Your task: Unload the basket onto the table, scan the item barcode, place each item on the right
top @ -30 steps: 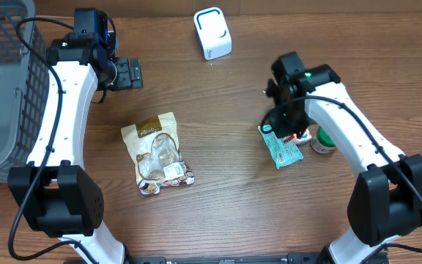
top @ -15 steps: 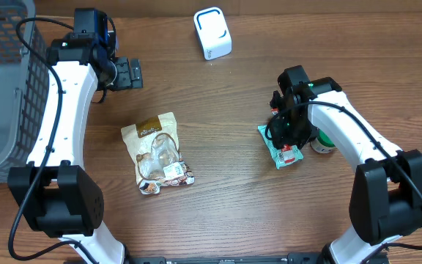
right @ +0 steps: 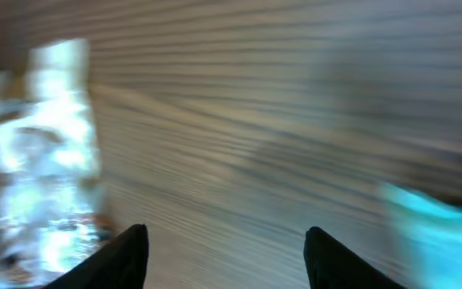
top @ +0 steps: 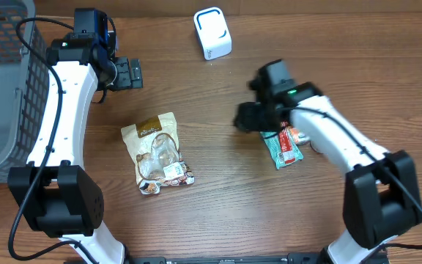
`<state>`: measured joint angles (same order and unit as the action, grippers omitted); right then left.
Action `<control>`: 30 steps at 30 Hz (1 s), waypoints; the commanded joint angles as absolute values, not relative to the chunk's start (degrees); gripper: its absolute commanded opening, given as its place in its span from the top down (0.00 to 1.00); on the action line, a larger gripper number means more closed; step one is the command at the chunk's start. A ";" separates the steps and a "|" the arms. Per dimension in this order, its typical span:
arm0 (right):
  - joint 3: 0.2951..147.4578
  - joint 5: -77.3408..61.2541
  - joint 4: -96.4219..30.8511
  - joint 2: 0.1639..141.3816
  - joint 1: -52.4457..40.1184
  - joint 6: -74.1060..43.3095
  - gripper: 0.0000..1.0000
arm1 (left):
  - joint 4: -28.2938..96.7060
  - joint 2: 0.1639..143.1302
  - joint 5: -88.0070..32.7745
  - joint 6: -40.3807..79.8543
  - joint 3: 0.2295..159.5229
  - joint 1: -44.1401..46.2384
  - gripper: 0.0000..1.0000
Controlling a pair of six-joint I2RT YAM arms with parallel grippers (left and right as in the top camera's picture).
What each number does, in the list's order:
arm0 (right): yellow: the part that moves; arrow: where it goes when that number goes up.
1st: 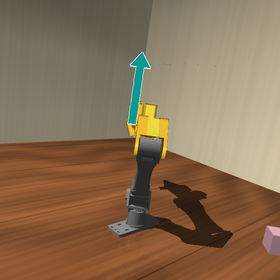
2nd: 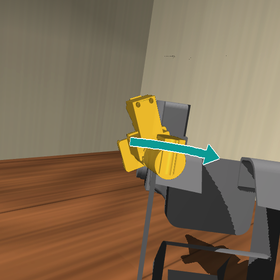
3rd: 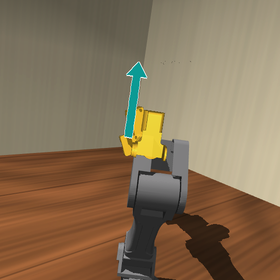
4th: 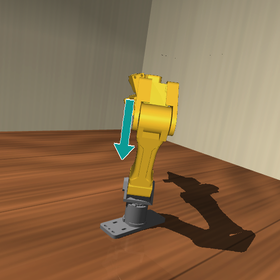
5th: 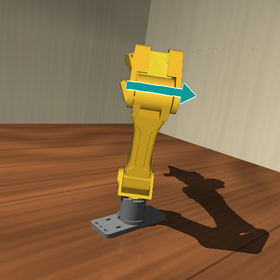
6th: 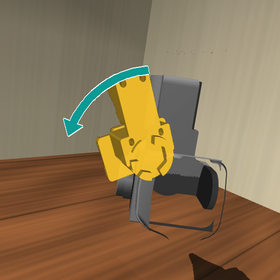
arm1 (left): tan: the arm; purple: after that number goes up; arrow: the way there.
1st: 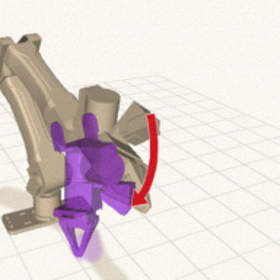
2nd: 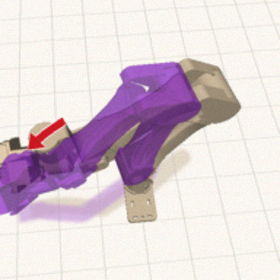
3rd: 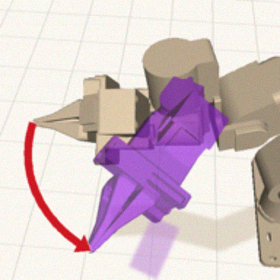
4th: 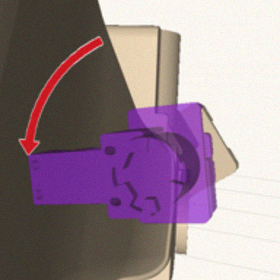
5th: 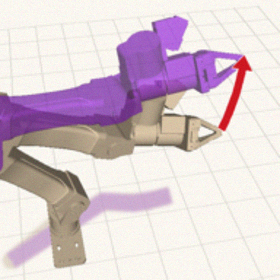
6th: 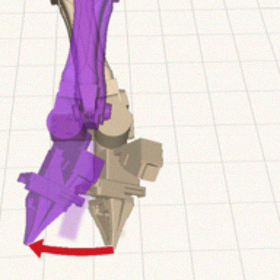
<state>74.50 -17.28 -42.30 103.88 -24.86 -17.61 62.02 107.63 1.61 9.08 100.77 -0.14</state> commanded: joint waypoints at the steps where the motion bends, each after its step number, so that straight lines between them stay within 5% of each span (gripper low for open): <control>1: 74.19 -20.14 -38.02 104.18 -32.18 -22.55 0.37 | 61.87 107.48 1.93 9.87 101.73 -0.45 0.00; 13: 74.19 8.51 -18.76 108.79 -54.92 -22.22 0.34 | 61.87 107.48 1.93 9.87 101.73 -0.45 0.00; 21: 74.19 9.54 -12.36 115.52 -56.60 -22.11 0.35 | 61.87 107.48 1.91 9.87 101.73 -0.45 0.00; 30: 74.30 22.48 -25.36 117.01 -53.47 -30.63 0.41 | 61.87 107.48 1.91 9.87 101.73 -0.45 0.00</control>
